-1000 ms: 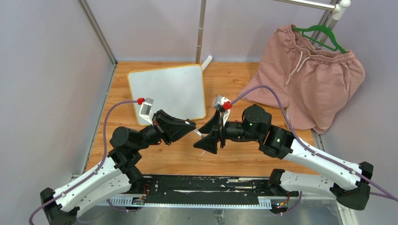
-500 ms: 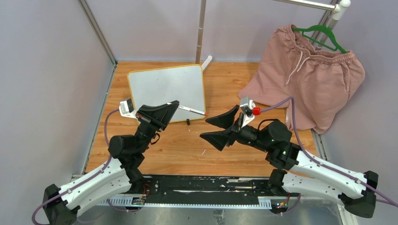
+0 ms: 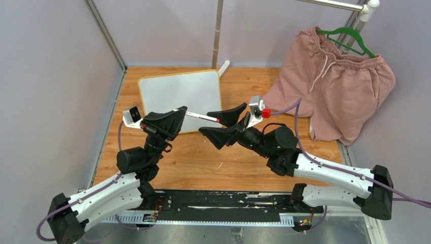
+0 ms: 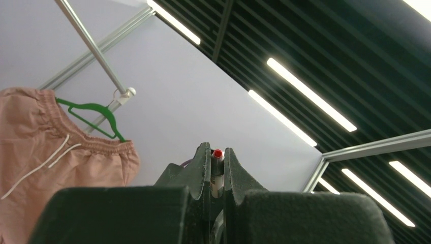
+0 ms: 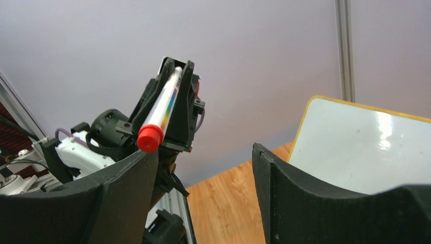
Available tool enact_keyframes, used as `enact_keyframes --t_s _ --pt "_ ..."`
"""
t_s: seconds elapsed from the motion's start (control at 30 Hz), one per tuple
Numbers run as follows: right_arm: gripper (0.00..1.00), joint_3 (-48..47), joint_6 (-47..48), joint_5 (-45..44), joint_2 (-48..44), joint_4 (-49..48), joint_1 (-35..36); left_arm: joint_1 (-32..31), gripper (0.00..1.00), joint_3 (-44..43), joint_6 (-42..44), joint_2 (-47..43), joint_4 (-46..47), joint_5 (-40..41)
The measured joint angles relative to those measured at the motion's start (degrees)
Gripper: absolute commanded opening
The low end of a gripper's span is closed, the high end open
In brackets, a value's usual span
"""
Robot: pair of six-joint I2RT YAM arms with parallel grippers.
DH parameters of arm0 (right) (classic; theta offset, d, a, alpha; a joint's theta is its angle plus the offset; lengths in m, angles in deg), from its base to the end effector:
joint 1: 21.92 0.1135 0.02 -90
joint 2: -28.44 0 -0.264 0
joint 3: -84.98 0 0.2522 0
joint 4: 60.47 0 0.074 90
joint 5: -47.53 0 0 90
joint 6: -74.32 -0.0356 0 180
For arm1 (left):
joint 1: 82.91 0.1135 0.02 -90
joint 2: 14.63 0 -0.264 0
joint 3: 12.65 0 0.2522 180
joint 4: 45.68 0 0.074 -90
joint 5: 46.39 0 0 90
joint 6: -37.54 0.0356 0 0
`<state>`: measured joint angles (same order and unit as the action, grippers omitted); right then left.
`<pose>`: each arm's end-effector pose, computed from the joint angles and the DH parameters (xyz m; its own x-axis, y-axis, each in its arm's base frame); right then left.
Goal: Write a sentence on the whiteboard
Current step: Move the whiteboard to the center of the board.
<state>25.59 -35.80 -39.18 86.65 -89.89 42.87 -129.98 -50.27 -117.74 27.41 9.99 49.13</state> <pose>0.0950 0.2066 0.3989 -0.1144 0.5634 -0.8183 -0.9425 0.1989 0.2687 0.1005 -0.1030 0.3562 -0.4026 -0.8947 -0.1936 0.7701 -0.2168 -0.5999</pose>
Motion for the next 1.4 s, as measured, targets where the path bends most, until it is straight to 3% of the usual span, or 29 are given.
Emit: enact_keyframes --t_s 0.27,0.53,1.03,1.23,1.4 --pt "0.69 -3.8 3.4 -2.3 3.0 -3.7 2.1 0.0 0.0 0.2 0.7 -2.9 -0.9 0.0" --pt "0.57 -7.9 5.1 -1.5 4.0 -2.9 2.3 0.0 0.0 0.2 0.0 -4.2 -3.1 -0.1" --pt "0.61 -9.5 6.4 -0.3 10.1 -7.2 2.9 -2.7 0.0 0.1 -5.0 -0.4 -0.5 2.9" --pt "0.43 -10.8 7.3 -0.3 10.2 -8.2 3.4 -2.7 0.0 0.1 -3.9 -3.2 -2.9 3.9" --pt "0.42 -12.2 7.6 0.0 10.1 -5.2 3.5 -2.8 0.0 0.1 -2.7 -5.1 -5.7 4.4"
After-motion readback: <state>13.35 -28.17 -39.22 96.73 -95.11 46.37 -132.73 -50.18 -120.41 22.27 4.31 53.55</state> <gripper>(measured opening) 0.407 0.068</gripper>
